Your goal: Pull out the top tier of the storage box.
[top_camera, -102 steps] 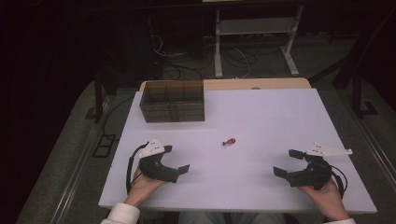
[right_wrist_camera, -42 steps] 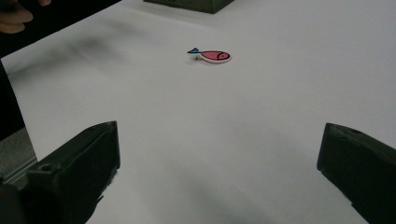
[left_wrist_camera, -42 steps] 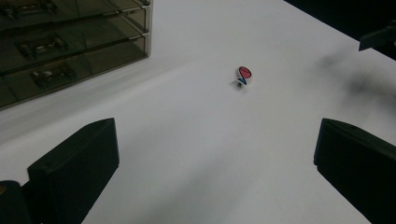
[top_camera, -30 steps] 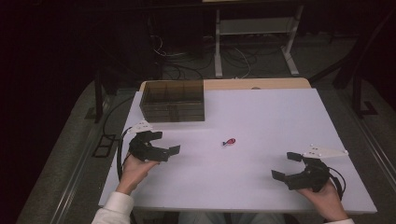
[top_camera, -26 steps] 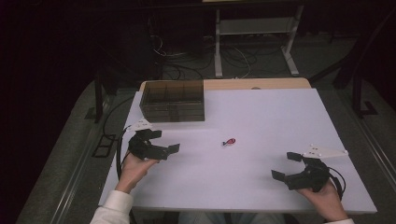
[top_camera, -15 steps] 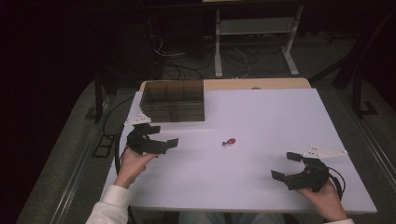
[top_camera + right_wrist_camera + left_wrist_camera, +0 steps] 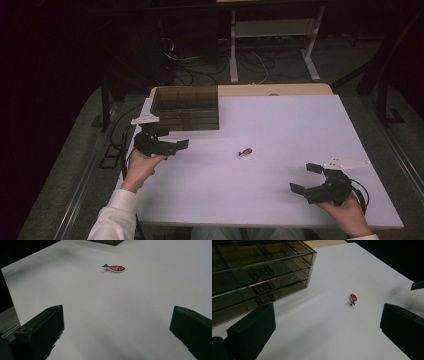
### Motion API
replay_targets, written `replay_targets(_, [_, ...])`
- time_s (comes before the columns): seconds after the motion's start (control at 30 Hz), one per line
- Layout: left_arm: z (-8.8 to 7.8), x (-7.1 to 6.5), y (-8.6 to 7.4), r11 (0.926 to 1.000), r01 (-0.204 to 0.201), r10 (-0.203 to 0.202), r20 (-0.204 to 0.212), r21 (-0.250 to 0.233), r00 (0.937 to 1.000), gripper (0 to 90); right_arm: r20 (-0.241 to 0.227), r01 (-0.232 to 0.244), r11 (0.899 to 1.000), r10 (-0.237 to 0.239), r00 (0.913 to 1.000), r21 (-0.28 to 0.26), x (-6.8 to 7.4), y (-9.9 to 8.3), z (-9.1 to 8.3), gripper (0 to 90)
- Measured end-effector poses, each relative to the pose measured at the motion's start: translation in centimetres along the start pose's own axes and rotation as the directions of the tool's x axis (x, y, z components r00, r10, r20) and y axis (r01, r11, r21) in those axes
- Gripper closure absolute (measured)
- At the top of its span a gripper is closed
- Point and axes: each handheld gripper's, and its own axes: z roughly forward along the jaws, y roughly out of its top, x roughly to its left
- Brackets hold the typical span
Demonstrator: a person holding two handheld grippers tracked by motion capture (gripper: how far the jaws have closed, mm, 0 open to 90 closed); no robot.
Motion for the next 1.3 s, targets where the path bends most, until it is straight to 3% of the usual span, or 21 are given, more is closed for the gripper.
replay_targets(0.77, [0.5, 1.8, 1.2, 0.9976, 0.069, -0.069, -0.009, -0.008, 0.9976, 0.0, -0.006, 0.006, 1.0, -0.006, 1.0, 0.006, 0.1, 0.0, 0.2, 0.0])
replay_targets(1.03, [0.7, 2.4, 1.6, 0.9942, 0.106, -0.106, -0.014, -0.019, 0.9943, 0.0, -0.006, 0.005, 1.0, -0.005, 1.0, 0.007, 0.1, -0.1, 0.1, 0.0])
replay_targets(1.3, [1.2, 3.4, 2.1, 0.986, 0.161, -0.163, -0.027, -0.042, 0.9863, 0.0, -0.005, 0.006, 1.0, -0.006, 1.0, 0.008, 0.1, -0.1, 0.1, 0.0])
